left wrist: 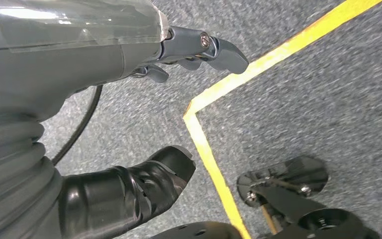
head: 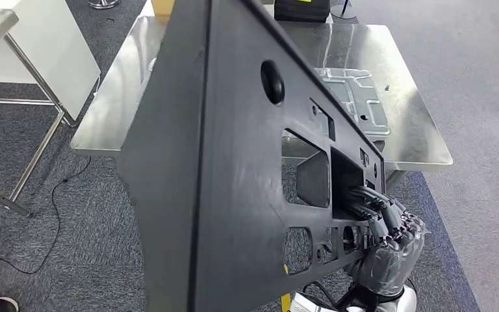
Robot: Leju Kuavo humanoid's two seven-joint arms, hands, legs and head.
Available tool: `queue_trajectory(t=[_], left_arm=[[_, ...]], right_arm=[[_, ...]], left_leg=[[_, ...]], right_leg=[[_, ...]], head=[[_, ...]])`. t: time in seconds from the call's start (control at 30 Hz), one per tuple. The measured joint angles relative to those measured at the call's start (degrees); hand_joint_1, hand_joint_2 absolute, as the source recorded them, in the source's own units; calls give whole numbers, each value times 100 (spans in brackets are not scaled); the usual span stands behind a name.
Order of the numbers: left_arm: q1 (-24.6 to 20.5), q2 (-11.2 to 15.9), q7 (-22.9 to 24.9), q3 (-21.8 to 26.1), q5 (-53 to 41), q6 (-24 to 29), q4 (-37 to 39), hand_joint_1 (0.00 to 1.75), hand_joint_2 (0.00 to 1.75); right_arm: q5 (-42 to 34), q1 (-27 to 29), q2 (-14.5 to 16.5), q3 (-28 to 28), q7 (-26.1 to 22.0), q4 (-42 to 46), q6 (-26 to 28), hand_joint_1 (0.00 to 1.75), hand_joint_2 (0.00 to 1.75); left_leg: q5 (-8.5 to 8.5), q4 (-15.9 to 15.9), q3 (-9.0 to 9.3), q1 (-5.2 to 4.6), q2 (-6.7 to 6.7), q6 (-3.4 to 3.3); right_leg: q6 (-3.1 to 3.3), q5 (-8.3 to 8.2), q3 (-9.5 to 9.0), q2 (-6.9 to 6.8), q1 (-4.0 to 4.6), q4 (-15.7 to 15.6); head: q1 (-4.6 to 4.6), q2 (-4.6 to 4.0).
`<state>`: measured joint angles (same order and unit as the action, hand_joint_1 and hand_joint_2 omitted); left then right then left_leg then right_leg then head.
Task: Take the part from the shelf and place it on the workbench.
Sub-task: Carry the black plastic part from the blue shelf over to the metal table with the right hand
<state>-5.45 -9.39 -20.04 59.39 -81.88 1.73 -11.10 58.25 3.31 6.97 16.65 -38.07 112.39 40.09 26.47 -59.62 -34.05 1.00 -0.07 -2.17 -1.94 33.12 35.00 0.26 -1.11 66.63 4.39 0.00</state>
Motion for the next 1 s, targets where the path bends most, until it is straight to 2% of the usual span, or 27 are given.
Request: queue_trajectory(t=[0.07,0.1,0.13,0.17,0.2,0.23,0.27,0.33,0.43,0.5,0.57,0.6,0.63,0.67,0.7,0.73,0.77,0.8,0.93,0.97,1.0], left_arm=[[-3,1,1,-7,-5,0,0,0,175],[-2,2,1,-11,-10,-1,0,0,175],[-1,3,3,-17,-16,-3,0,0,175],[-2,3,4,-28,-27,-9,0,0,175],[-3,2,7,-45,-38,-18,0,0,175],[-7,-2,9,-64,-49,-29,0,0,175],[-13,-5,11,-81,-59,-42,0,0,175],[-30,-9,14,-100,-73,-67,0,0,175],[-57,-4,15,-109,-93,-88,0,0,175],[-61,2,16,-111,-101,-90,0,0,175],[-54,4,17,-112,-102,-92,0,0,175],[-49,5,17,-113,-102,-93,0,0,175],[-44,8,17,-113,-102,-94,0,0,175],[-43,11,17,-114,-102,-94,0,0,175],[-44,16,17,-114,-103,-94,0,0,175],[-46,19,17,-115,-104,-95,0,0,175],[-50,20,17,-117,-106,-95,0,0,175],[-54,21,17,-122,-109,-96,0,0,175],[-50,22,24,-144,-118,-99,0,0,175],[-53,22,24,-151,-120,-102,0,0,175],[-57,22,23,-162,-124,-106,0,0,175]], right_arm=[[29,-20,-26,0,47,-23,0,175,175],[54,-38,-42,1,94,-39,0,175,175],[92,-79,-62,1,162,-58,0,175,175],[133,-145,-84,2,246,-79,0,175,175],[181,-233,-109,5,343,-100,0,175,175],[230,-336,-140,13,452,-124,0,175,175],[274,-440,-175,26,563,-148,0,175,175],[336,-621,-257,69,767,-201,0,175,175],[367,-810,-361,116,973,-281,0,175,175],[371,-899,-397,143,1024,-328,0,175,175],[373,-943,-424,169,1037,-372,0,175,175],[374,-949,-437,178,1040,-396,0,175,175],[375,-951,-450,186,1042,-418,0,175,175],[380,-952,-463,192,1043,-438,0,175,175],[385,-954,-473,197,1049,-454,0,175,175],[392,-959,-482,201,1057,-466,0,175,175],[401,-966,-490,204,1068,-475,0,175,175],[406,-973,-498,207,1083,-485,0,175,175],[410,-1018,-530,208,1119,-517,0,175,175],[409,-1041,-541,208,1127,-525,0,175,175],[408,-1064,-556,208,1139,-537,0,175,175]], left_leg=[[20,-3,11,-20,2,-34],[32,-4,22,-32,1,-43],[44,-4,41,-43,-1,-48],[60,-3,68,-54,-4,-47],[76,-1,96,-59,-5,-44],[94,-3,116,-73,-6,-30],[109,-1,126,-81,-5,-10],[127,13,134,-87,-1,43],[205,-70,130,-86,2,135],[454,-565,-102,-71,-1,189],[721,-1277,-507,-50,1,235],[729,-1479,-651,-37,2,253],[622,-1474,-699,-25,3,267],[412,-1253,-634,-14,3,276],[160,-875,-488,-4,4,280],[-12,-513,-327,-6,1,280],[-108,-240,-202,-11,-3,258],[-128,-82,-131,-20,-6,232],[-61,22,-58,-37,-12,71],[-54,43,-28,-29,-11,31],[-41,57,-1,-25,-10,-2]], right_leg=[[-7,237,436,-1,2,737],[2,216,563,-1,4,901],[23,80,584,-1,11,846],[58,-145,489,-1,24,566],[107,-385,325,-4,49,151],[153,-554,160,-12,79,-238],[185,-650,41,-19,107,-522],[213,-648,-25,-26,144,-692],[272,-674,-107,-22,98,-802],[317,-680,-183,-36,69,-868],[339,-650,-215,-40,68,-870],[339,-629,-231,-36,68,-866],[331,-603,-255,-30,65,-860],[317,-571,-288,-22,59,-849],[296,-531,-325,-17,53,-834],[265,-488,-353,-12,58,-813],[231,-451,-367,-8,64,-793],[197,-423,-371,-6,73,-779],[73,-332,-365,-11,58,-713],[44,-243,-277,-13,50,-527],[20,-116,-114,-15,41,-221]], head=[[-1,0],[-1,0],[-1,0],[-1,0],[-1,0],[-2,0],[-2,0],[-3,0],[-7,0],[-9,0],[-10,0],[-11,0],[-11,0],[-13,0],[-12,0],[-13,0],[-14,0],[-14,0],[-15,0],[-15,0],[-13,0]])
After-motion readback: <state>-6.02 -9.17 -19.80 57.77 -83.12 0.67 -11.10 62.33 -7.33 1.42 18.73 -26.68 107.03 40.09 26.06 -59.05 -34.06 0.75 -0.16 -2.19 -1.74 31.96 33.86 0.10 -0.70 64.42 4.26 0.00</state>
